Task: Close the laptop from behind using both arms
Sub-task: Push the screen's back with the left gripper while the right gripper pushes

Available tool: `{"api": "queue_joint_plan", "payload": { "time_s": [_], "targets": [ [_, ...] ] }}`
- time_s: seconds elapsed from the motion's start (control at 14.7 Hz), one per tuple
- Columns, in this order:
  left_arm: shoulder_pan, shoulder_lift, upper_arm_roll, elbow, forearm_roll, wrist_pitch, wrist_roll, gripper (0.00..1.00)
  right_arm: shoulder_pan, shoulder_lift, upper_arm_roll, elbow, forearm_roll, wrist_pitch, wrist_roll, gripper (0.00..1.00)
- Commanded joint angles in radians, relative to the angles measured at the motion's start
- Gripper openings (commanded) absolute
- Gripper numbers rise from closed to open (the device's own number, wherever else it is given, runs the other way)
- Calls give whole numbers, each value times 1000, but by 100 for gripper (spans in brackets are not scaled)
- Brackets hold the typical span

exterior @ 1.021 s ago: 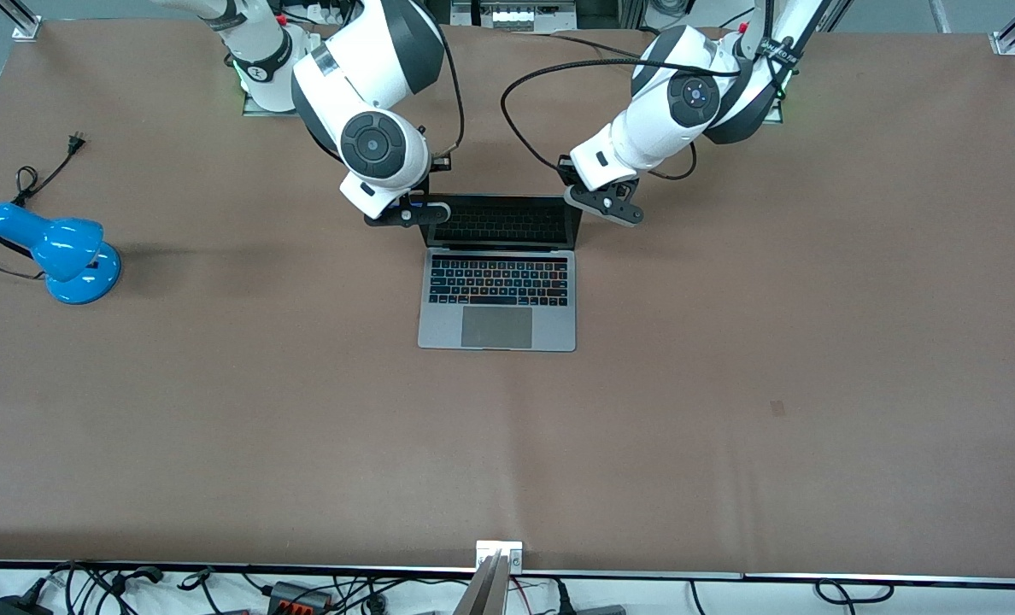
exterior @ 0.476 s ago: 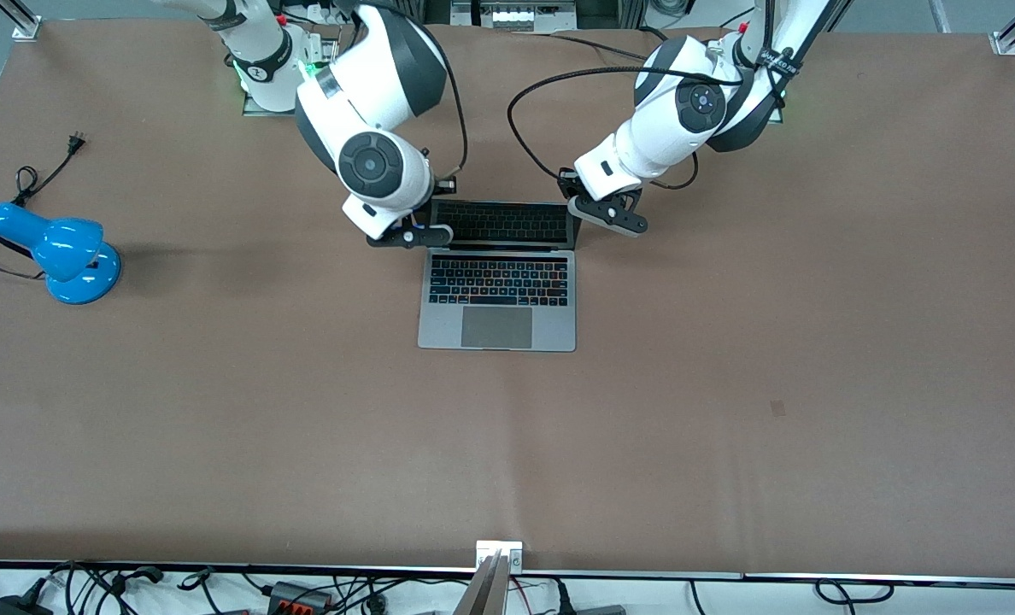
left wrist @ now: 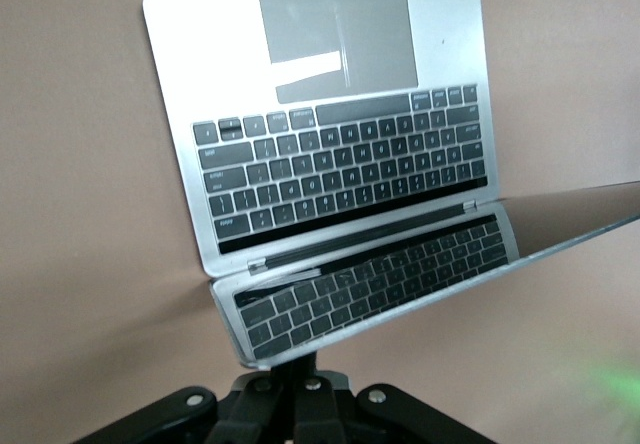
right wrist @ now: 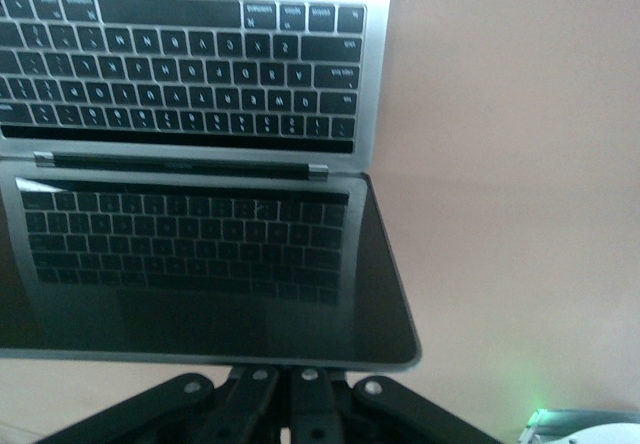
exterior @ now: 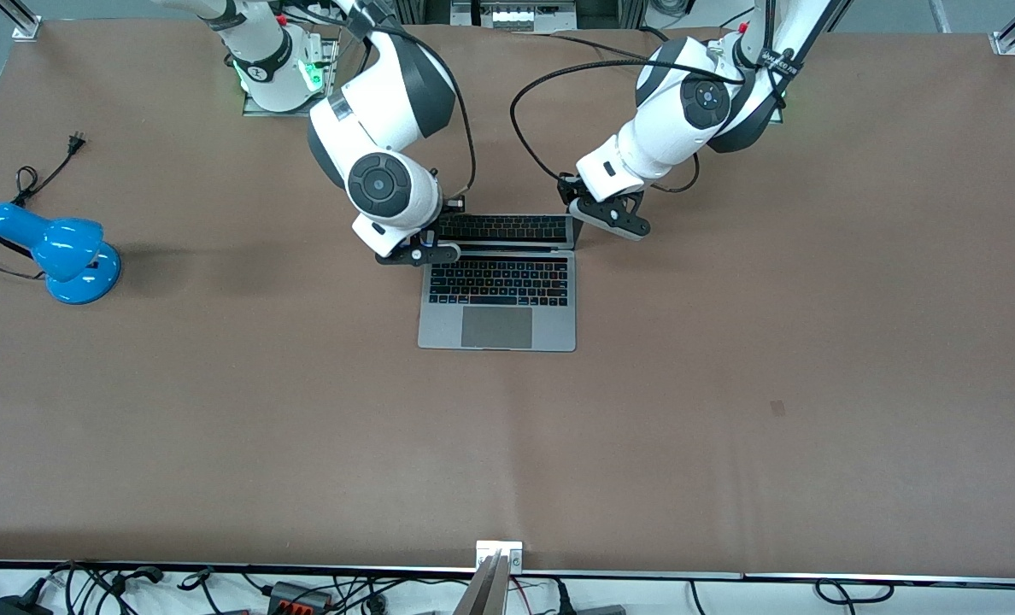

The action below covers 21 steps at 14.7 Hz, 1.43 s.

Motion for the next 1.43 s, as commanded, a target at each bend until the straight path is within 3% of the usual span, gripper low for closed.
{"api": "queue_joint_plan", "payload": {
  "time_s": [0.0, 0.27, 1.23, 1.36],
  "targets": [
    [8, 43, -2, 20, -16, 55, 37, 1, -13, 60, 1, 64, 2, 7, -8, 0],
    [4, 109, -2, 41, -13, 160, 39, 1, -25, 91, 0, 90, -21, 9, -9, 0],
    [9, 270, 26, 133, -12, 274, 125, 1, -74, 255, 0, 250, -44, 107, -48, 0],
    [9, 324, 40, 181, -10, 276, 125, 1, -74, 282, -2, 276, -46, 109, -49, 0]
  ]
}}
